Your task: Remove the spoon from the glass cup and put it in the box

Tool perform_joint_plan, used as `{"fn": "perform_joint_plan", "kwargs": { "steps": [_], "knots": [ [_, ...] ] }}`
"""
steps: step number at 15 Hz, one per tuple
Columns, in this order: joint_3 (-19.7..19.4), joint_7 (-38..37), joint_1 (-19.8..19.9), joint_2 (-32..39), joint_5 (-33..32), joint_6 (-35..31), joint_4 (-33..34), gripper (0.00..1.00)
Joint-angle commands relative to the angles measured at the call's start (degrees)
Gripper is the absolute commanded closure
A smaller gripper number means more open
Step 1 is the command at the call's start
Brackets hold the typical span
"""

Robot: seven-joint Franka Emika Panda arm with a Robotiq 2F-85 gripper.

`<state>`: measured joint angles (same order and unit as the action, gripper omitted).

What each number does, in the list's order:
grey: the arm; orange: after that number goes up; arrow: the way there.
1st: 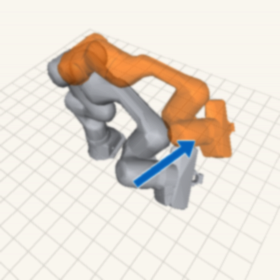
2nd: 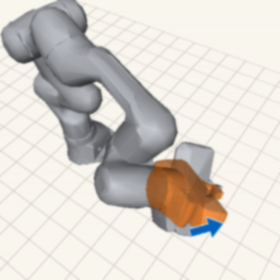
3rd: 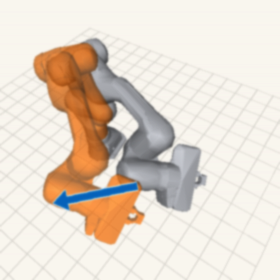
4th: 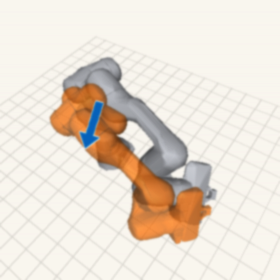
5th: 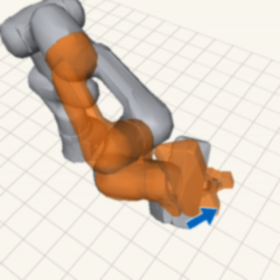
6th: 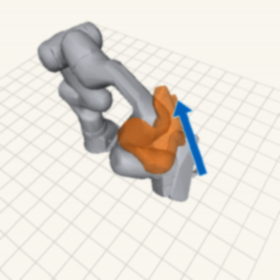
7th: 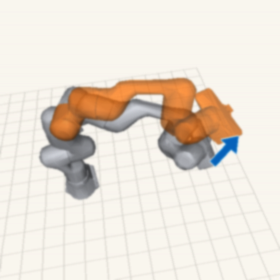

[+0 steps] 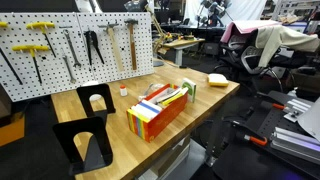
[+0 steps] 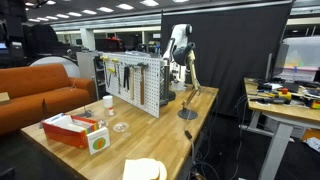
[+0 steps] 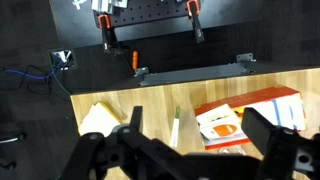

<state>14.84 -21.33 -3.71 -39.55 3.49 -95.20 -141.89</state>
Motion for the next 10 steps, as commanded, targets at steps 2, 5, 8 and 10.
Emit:
{"fn": "perform_joint_plan", "kwargs": {
  "steps": [2, 5, 8, 10],
  "knots": [
    [-0.26, -0.44, -0.35, 0.79, 0.24, -0.35, 0.51, 0.00],
    [1.05, -0.41, -0.51, 3.85, -0.80, -4.40, 1.39, 0.00],
    [3.86, 1.84, -2.02, 10.15, -4.75, -11.58, 2.32, 0.00],
    [6.59, 1.77, -3.14, 15.70, -9.44, -15.93, 3.71, 0.00]
  ]
}}
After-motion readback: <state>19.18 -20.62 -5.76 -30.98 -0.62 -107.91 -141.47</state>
